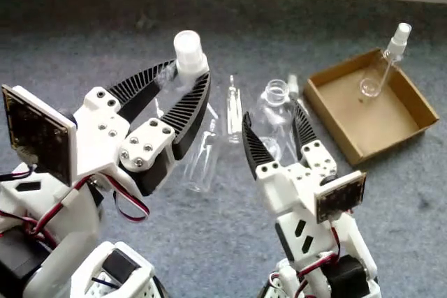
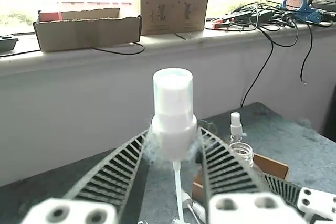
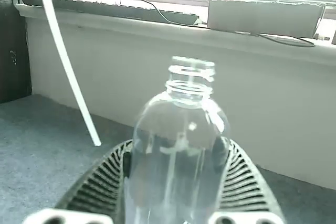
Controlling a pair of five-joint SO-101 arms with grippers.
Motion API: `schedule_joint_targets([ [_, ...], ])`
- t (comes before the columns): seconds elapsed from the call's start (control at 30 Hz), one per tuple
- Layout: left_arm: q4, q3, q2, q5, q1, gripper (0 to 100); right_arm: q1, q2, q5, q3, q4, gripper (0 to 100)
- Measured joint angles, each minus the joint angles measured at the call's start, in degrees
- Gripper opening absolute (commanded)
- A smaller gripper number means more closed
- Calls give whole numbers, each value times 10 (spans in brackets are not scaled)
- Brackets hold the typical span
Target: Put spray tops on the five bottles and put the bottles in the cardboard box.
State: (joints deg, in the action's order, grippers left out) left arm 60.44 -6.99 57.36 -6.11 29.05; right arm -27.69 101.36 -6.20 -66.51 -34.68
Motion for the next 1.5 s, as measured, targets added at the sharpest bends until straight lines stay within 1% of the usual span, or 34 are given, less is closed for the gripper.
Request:
schedule_joint_targets([
  [0.1,-69,-47,25,0,1,27,0,33,0,-31,-3,81],
  [0.2,-156,-97,55,0,1,27,-2,30,0,-63,-4,81],
  [0.43,-404,-236,62,0,-2,27,-4,33,0,-116,-1,81],
  [0.47,-430,-251,61,0,-1,27,-3,33,0,-131,8,81],
  [0.53,-449,-265,59,0,0,27,-2,33,0,-167,42,81],
  [0.7,-433,-267,67,0,0,27,-3,33,0,-280,169,81],
  [0.8,-400,-267,60,0,0,27,-4,35,0,-292,226,81],
  [0.87,-366,-267,59,0,1,27,-4,32,0,-292,251,81],
  [1.0,-282,-229,50,0,1,20,-4,32,0,-292,292,81],
  [1.13,-234,-177,-20,0,-2,6,-4,32,0,-292,309,81],
  [1.23,-229,-135,-68,0,0,6,-4,32,0,-292,309,81],
  [1.33,-228,-81,-87,0,1,6,-4,32,0,-292,309,81],
  [1.43,-196,-32,-98,0,1,6,-4,32,0,-292,307,81],
  [1.5,-172,4,-109,0,14,6,-4,32,0,-292,292,81],
])
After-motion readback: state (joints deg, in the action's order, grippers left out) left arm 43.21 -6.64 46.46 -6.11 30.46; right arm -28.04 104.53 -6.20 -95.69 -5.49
